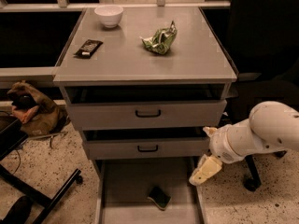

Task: Pick sponge from bottom drawer and place on counter

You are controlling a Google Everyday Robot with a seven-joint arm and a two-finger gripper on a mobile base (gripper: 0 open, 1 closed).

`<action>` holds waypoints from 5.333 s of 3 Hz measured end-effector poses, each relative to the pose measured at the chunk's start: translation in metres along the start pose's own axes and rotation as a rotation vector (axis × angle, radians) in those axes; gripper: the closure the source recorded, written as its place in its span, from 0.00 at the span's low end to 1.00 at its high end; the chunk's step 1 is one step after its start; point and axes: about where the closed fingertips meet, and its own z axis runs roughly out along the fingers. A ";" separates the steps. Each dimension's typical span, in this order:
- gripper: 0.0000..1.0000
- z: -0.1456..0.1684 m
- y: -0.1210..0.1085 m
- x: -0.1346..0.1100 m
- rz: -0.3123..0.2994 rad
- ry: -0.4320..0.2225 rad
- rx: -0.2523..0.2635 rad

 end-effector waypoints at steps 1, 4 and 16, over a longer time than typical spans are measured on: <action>0.00 0.037 0.008 0.009 0.011 -0.013 -0.005; 0.00 0.193 0.050 0.064 0.128 -0.127 -0.059; 0.00 0.515 0.044 0.175 0.266 -0.155 0.034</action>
Offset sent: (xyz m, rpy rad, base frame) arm -0.0044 0.0808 -0.2615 0.2183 0.0496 -0.0731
